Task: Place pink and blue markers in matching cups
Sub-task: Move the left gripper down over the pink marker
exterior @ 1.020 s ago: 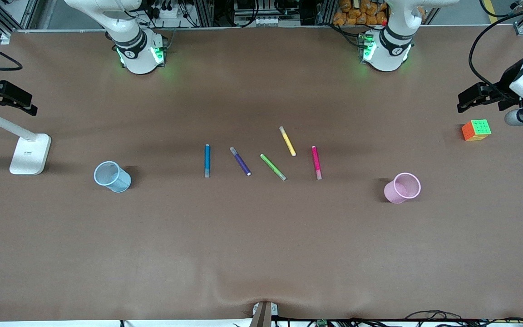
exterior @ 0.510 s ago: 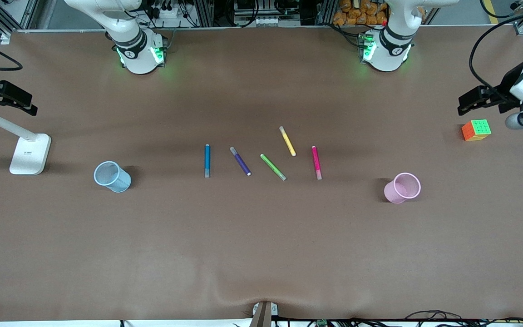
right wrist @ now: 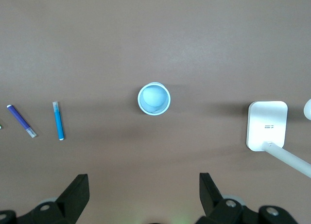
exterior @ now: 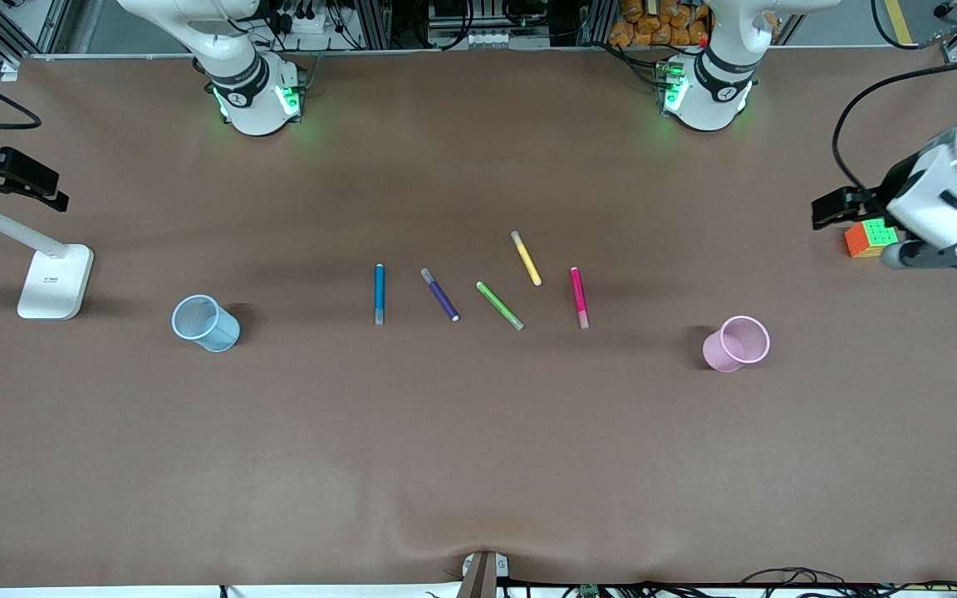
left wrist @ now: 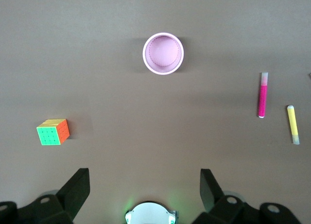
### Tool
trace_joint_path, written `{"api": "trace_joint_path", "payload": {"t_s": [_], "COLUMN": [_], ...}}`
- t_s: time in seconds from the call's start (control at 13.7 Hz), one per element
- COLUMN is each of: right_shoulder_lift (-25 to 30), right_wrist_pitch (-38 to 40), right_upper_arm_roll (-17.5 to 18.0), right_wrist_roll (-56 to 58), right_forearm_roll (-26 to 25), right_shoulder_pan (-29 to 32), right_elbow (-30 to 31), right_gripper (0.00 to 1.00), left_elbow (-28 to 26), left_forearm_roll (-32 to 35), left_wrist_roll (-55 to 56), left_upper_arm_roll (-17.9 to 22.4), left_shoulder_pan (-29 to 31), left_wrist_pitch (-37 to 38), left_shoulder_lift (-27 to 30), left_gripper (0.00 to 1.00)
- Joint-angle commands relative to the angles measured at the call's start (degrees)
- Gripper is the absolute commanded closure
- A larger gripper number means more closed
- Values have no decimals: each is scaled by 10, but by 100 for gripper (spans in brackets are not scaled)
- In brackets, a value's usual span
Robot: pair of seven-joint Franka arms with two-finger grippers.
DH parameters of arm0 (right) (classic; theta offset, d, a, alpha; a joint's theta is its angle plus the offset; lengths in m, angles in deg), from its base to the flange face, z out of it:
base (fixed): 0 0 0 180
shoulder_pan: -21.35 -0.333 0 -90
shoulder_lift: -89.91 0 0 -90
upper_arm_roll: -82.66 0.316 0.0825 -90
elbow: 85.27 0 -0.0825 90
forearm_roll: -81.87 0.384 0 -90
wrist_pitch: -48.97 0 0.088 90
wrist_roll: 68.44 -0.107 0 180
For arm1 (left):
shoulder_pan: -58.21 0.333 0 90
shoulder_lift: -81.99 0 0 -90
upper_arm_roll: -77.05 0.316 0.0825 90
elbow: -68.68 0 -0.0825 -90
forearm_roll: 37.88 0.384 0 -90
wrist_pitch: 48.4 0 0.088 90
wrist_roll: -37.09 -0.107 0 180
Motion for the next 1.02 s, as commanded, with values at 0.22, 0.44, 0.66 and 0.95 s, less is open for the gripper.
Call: {"api": "trace_joint_path", "payload": {"t_s": [0.22, 0.44, 0.66, 0.95], "right_shoulder_lift": [-6, -6, -6, -6], "right_wrist_pitch": [6, 6, 6, 6], "right_upper_arm_roll": [0, 0, 0, 0], "right_wrist_roll": [-7, -7, -7, -7], "right_forearm_roll": [-2, -2, -2, -2], "right_shoulder_pan": [-4, -4, -4, -5], "right_elbow": [-13, -13, -12, -12], "right_gripper": [0, 0, 0, 0], "left_elbow": [11, 6, 3, 1], "left_forearm_roll": [-1, -8, -68, -80], "left_wrist_roll": [71, 124, 195, 237], "left_upper_arm_roll": [-22, -24, -24, -25], "left_shoulder_pan": [-47, -90, -114, -149], "left_wrist_pitch": [-13, -56, -108, -174], "left_shoulder_lift": [-86, -127, -175, -237], "left_gripper": [0, 0, 0, 0]}}
